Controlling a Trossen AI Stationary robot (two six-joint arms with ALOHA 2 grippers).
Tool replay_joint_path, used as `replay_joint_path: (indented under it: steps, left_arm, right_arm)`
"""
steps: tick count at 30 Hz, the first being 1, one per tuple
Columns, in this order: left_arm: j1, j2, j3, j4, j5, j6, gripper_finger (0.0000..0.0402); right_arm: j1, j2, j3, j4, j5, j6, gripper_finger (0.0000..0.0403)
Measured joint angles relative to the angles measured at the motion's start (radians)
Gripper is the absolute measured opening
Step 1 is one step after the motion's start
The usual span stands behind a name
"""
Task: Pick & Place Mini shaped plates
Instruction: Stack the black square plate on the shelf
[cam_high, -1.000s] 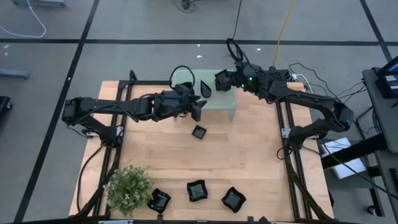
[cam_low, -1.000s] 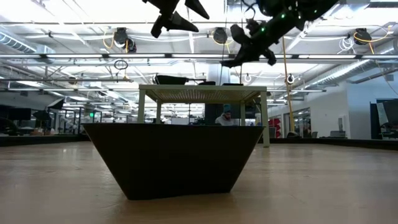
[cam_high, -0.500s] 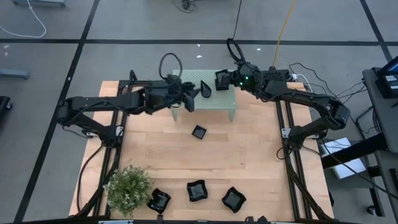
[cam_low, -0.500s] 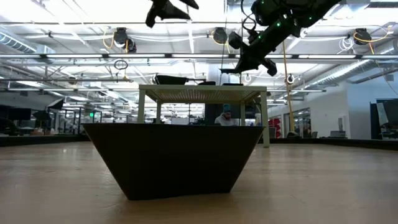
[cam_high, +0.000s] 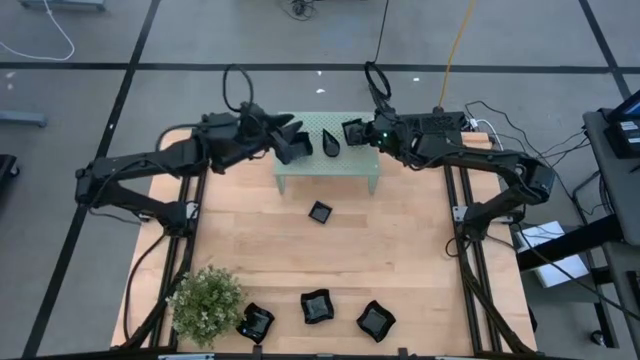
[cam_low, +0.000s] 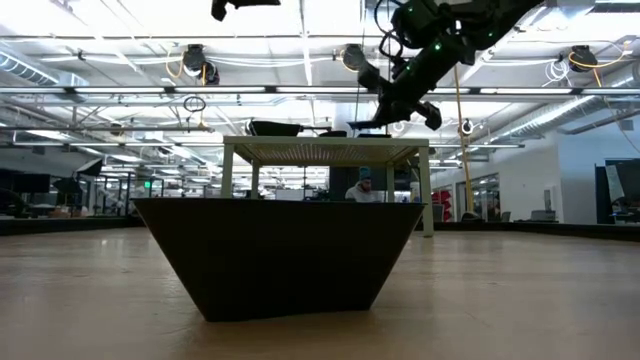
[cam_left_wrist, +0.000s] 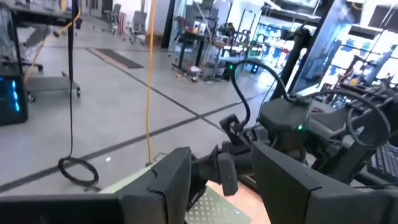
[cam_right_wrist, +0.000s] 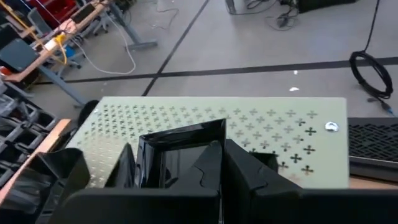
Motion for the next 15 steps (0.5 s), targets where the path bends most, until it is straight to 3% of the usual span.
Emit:
replay_joint_path:
  steps: [15]
  left_arm:
    - [0.0, -0.058, 0.0, -0.025, -0.003, 0.05, 0.017]
  right_arm:
    - [-0.001, -0.001, 0.0, -0.022, 0.03, 0.0, 0.0]
